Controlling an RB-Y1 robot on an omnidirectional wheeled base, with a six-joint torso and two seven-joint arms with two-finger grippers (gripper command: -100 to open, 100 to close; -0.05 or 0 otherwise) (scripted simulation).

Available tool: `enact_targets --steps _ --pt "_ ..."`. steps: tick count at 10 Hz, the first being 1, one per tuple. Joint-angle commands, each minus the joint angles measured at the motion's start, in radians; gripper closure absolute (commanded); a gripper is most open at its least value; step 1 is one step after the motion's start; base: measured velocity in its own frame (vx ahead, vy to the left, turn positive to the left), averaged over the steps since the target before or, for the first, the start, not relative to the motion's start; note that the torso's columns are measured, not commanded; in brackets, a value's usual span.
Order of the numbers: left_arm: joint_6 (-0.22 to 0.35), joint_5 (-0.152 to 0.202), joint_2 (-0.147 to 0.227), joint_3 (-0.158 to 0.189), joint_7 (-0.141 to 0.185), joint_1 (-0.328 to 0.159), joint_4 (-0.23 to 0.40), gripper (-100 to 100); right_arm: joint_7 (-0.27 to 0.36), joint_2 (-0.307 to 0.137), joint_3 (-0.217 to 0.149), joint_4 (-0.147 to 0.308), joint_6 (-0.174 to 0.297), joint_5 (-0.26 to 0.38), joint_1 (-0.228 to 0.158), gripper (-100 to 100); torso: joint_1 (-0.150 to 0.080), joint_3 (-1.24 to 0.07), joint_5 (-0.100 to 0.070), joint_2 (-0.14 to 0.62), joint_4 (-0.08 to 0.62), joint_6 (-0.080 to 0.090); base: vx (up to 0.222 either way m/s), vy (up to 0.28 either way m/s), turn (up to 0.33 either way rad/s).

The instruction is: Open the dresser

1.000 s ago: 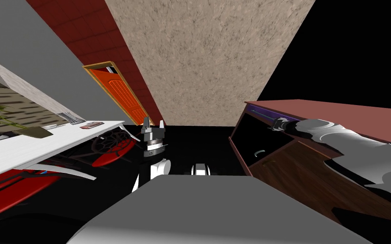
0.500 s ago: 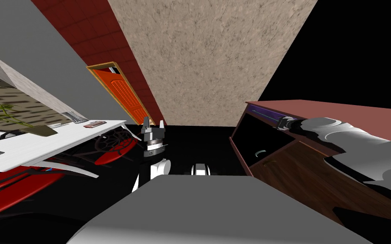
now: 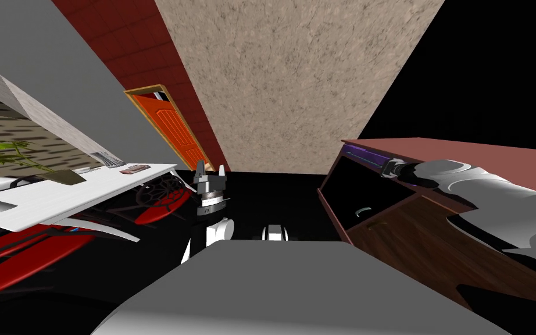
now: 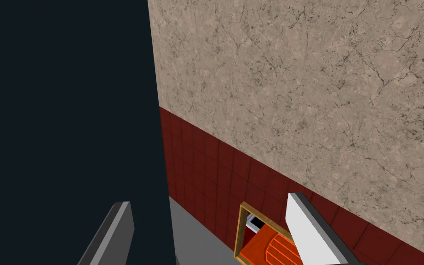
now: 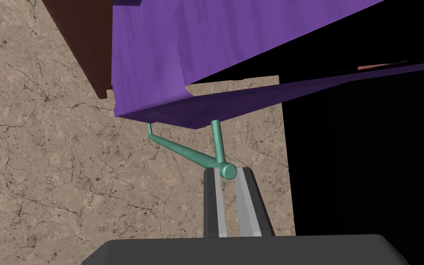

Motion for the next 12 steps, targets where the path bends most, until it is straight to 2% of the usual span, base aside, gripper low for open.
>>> enact_targets --steps 1,2,3,6,9,11,12 --pt "0.0 0.0 0.0 0.0 0.0 0.0 0.0 0 0.004 0.002 -0.001 0.015 -0.011 0.0 -0.002 100 -0.001 0.0 0.001 0.001 0.001 0.001 0.042 0.214 0.011" --pt "0.0 0.0 0.0 0.0 0.0 0.0 0.0 0 0.001 0.001 -0.001 0.007 -0.006 0.0 -0.002 100 -0.002 0.0 0.001 -0.001 0.001 0.0 0.025 0.104 -0.007" --pt "0.0 0.0 0.0 0.0 0.0 0.0 0.0 0 -0.012 -0.033 0.005 0.008 -0.043 0.008 -0.019 -100 -0.008 0.0 0.002 0.0 0.003 -0.002 0.03 0.053 -0.009" --pt "0.0 0.0 0.0 0.0 0.0 0.0 0.0 0 -0.015 -0.044 0.006 0.008 -0.056 0.01 -0.026 -100 -0.001 0.0 0.004 0.0 0.003 -0.003 0.024 0.025 -0.005" --pt "0.0 0.0 0.0 0.0 0.0 0.0 0.0 0 -0.031 -0.102 0.014 0.011 -0.117 0.024 -0.058 -100 0.003 -0.001 0.005 -0.001 0.003 -0.003 0.027 0.032 -0.01" --pt "0.0 0.0 0.0 0.0 0.0 0.0 0.0 0 -0.048 -0.107 0.017 -0.006 -0.108 0.023 -0.046 -100 0.001 -0.001 0.004 -0.001 0.003 -0.004 0.012 0.022 -0.001" --pt "0.0 0.0 0.0 0.0 0.0 0.0 0.0 0 -0.045 -0.107 0.017 -0.004 -0.111 0.024 -0.048 0 -0.001 0.0 0.004 0.0 0.003 -0.003 0.0 0.0 0.0"
